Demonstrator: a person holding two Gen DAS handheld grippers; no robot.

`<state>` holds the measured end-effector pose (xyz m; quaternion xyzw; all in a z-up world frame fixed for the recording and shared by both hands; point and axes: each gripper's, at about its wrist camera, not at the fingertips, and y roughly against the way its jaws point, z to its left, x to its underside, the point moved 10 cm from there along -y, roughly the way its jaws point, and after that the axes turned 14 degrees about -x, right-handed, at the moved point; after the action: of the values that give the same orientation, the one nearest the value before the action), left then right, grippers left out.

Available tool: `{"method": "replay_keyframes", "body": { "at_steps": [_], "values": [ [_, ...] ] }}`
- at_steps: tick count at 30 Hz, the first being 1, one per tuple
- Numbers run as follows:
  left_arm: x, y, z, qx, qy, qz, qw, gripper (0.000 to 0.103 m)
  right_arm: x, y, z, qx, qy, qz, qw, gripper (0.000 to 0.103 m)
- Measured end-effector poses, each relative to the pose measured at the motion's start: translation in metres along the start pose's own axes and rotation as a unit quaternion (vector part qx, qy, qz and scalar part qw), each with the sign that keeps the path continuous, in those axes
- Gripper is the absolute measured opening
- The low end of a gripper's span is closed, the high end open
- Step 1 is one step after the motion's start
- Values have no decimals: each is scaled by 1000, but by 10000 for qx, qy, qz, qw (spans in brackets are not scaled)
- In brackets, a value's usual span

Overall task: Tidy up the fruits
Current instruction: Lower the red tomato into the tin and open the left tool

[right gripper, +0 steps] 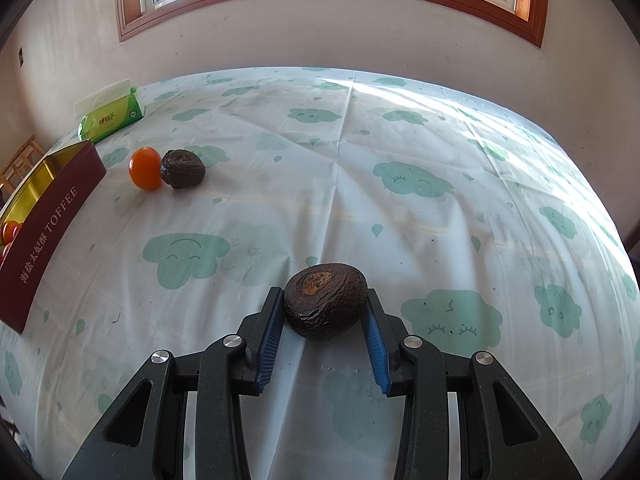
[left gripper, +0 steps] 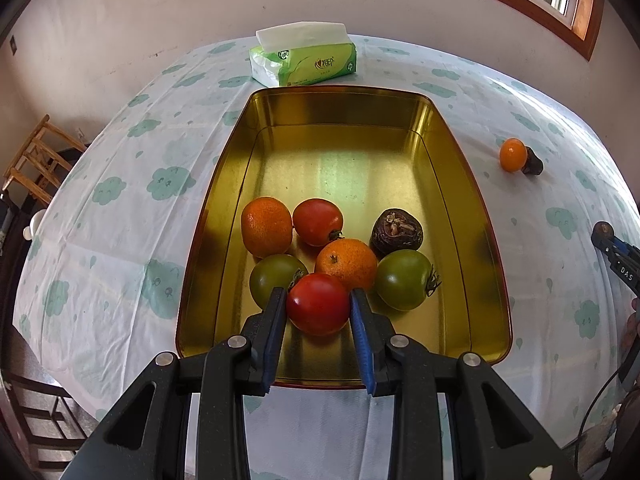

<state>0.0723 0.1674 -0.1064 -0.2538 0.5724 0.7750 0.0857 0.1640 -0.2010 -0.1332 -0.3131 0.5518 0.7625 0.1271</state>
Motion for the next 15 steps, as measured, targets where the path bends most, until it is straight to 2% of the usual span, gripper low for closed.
{"method": "replay_keyframes", "body": {
  "at_steps": [15],
  "values": [
    [3, -1, 1, 67, 6, 59, 10000, 32, 0, 0, 0, 5, 2, -2, 10000, 40]
  ]
}}
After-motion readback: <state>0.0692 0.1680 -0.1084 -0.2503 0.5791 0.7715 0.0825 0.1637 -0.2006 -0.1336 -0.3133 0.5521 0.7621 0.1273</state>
